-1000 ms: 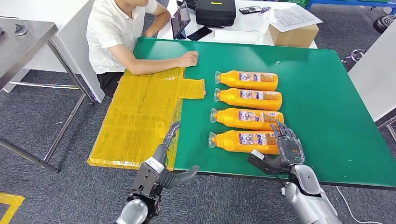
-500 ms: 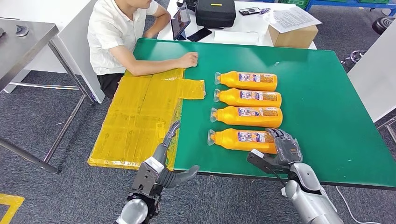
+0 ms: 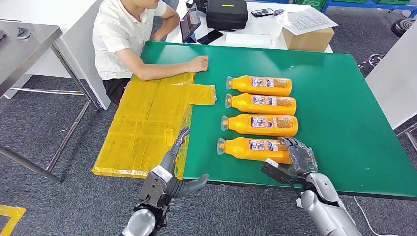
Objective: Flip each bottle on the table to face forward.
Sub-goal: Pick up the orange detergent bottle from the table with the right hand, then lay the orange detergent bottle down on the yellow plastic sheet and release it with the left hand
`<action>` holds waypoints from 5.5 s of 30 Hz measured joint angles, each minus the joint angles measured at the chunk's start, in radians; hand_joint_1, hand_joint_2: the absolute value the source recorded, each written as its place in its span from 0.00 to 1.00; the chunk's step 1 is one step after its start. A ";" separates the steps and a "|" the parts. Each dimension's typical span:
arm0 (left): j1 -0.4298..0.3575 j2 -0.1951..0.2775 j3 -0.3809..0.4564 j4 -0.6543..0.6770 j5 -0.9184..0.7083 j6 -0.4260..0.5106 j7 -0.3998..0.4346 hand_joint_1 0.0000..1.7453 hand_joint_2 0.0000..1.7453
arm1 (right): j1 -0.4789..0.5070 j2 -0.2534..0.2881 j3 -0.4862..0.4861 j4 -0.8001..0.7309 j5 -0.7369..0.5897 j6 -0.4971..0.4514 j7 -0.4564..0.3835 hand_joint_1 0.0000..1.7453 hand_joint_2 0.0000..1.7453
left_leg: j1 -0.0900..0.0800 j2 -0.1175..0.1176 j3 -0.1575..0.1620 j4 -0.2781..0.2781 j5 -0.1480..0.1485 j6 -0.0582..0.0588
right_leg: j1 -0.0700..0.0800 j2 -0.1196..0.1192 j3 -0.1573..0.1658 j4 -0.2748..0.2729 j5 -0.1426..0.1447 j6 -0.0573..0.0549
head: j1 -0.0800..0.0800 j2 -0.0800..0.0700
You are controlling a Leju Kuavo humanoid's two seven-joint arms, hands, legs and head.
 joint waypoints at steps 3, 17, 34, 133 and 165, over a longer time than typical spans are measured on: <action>0.000 0.001 0.001 0.000 0.038 -0.007 -0.011 0.00 1.00 | 0.012 0.008 -0.017 -0.025 -0.149 0.108 -0.068 1.00 1.00 | 0.000 0.002 0.002 0.000 -0.001 -0.001 | 0.000 0.001 0.001 0.000 0.000 0.000 | 0.000 0.000; 0.117 -0.008 0.080 -0.106 0.387 -0.036 -0.090 0.00 1.00 | 0.262 0.161 -0.147 -0.410 -0.571 0.164 -0.177 1.00 1.00 | 0.000 -0.001 -0.009 0.000 0.000 -0.001 | 0.000 0.000 -0.007 0.001 0.000 0.000 | 0.000 0.000; 0.098 0.009 0.037 -0.118 0.539 -0.252 0.072 0.00 1.00 | 0.229 0.245 -0.036 -0.451 -0.522 0.210 -0.137 1.00 1.00 | 0.001 0.000 -0.010 0.000 0.000 -0.001 | 0.000 0.000 -0.009 0.001 0.000 0.000 | 0.000 0.000; -0.642 0.076 0.043 0.783 -0.727 -0.108 0.255 0.00 1.00 | 0.365 0.401 -0.082 -0.868 -0.746 -0.363 -0.348 0.00 0.00 | 0.001 -0.001 -0.013 0.000 0.003 -0.002 | 0.000 -0.002 -0.012 0.002 0.003 -0.002 | 0.000 0.000; -0.473 0.018 0.064 0.504 -0.678 0.064 0.085 0.00 1.00 | 0.407 0.394 -0.092 -0.829 -0.579 -0.369 -0.348 0.00 0.25 | 0.000 -0.001 -0.014 0.000 0.003 -0.002 | 0.000 -0.002 -0.012 0.002 0.002 -0.002 | 0.000 0.000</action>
